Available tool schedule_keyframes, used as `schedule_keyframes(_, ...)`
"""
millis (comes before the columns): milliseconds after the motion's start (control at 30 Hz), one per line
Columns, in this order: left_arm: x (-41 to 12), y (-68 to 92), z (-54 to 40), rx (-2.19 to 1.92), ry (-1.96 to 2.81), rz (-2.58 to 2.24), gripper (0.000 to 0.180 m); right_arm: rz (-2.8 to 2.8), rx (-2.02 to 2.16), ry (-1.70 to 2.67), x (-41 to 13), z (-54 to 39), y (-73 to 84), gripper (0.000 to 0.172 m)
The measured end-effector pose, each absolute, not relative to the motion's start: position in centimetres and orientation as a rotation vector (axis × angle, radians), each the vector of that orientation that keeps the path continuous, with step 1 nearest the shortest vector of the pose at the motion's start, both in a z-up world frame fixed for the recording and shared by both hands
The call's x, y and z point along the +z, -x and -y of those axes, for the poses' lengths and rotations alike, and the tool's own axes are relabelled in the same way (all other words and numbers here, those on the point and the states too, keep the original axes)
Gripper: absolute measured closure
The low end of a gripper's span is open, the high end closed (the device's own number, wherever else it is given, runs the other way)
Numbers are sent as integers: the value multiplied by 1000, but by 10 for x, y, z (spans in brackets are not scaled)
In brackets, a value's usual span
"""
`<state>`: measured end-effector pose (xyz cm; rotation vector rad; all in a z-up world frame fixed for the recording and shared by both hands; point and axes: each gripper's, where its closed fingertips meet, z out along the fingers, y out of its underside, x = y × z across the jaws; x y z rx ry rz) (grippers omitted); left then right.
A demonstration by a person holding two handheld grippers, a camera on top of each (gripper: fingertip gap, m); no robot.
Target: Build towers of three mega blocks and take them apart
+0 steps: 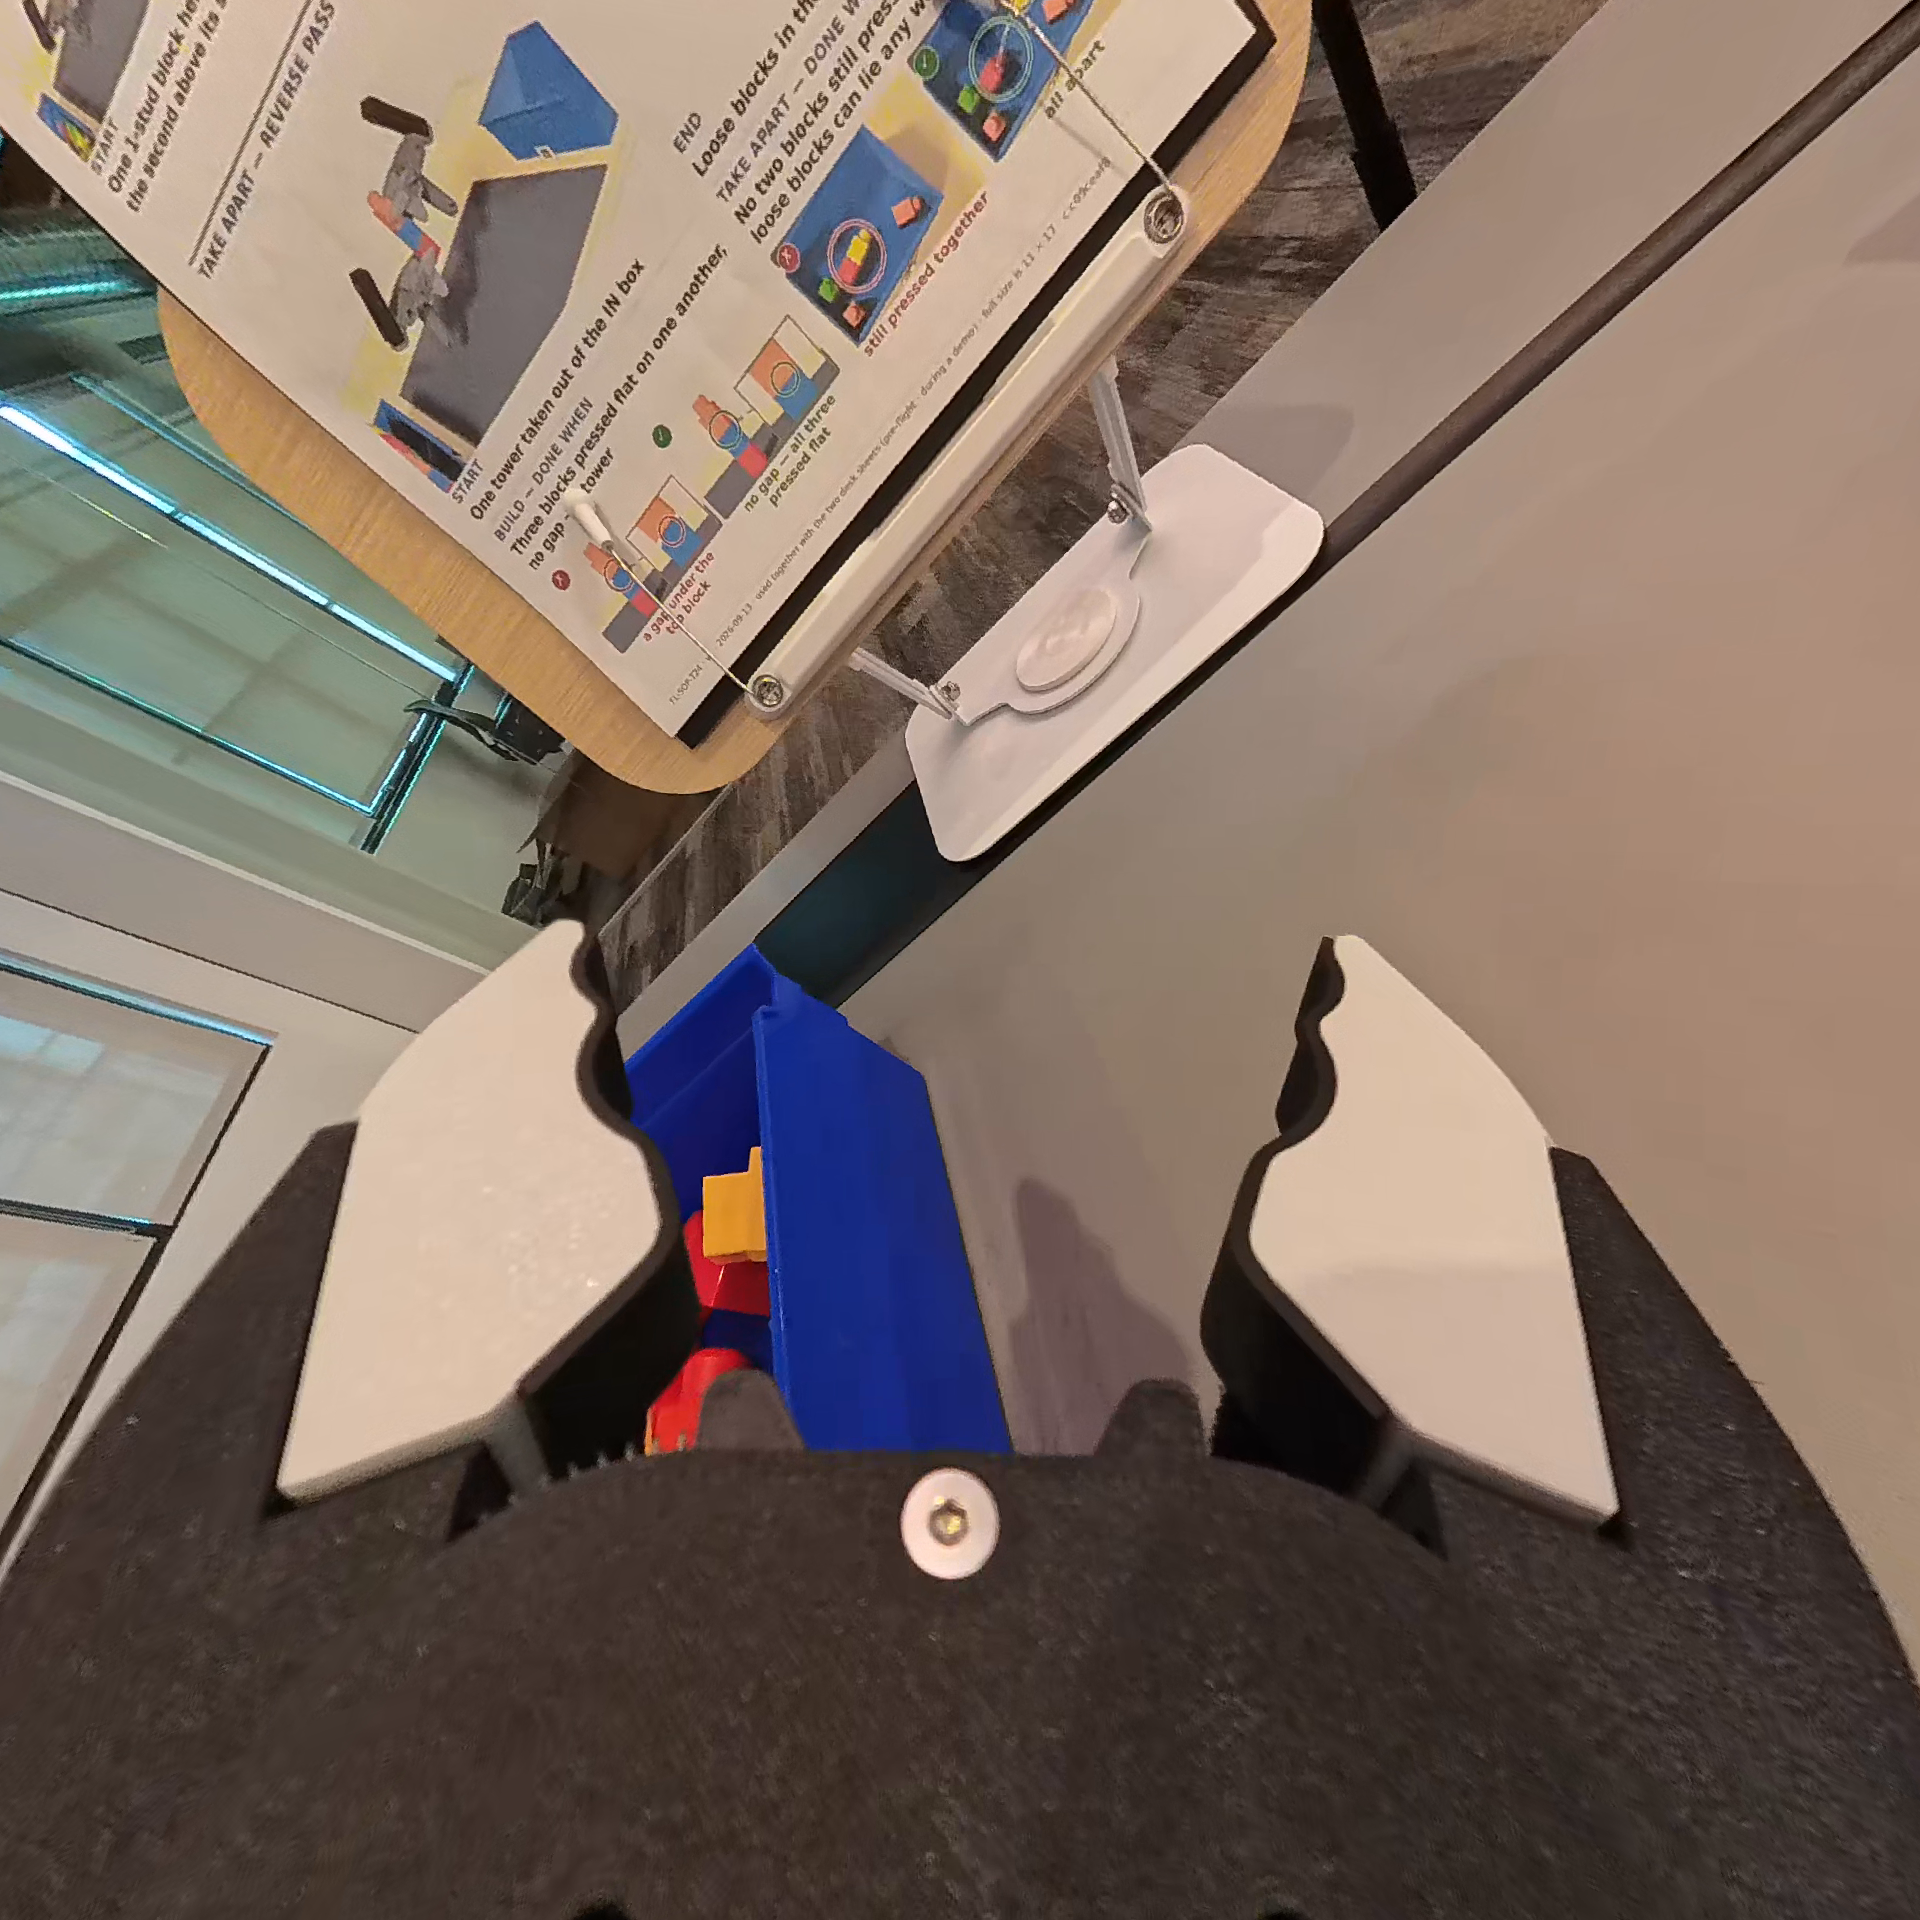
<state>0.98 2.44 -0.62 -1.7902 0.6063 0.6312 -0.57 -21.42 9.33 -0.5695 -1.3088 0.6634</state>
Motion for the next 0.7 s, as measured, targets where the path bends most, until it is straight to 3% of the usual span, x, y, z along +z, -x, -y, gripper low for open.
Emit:
schedule_keyframes(500,-2,-1,-26,578,1813,-566,58,1258,652,534,124,223,-12,70)
schedule_keyframes(700,36,20,-24,417,1746,-424,59,1066,575,734,147,135,-58,70)
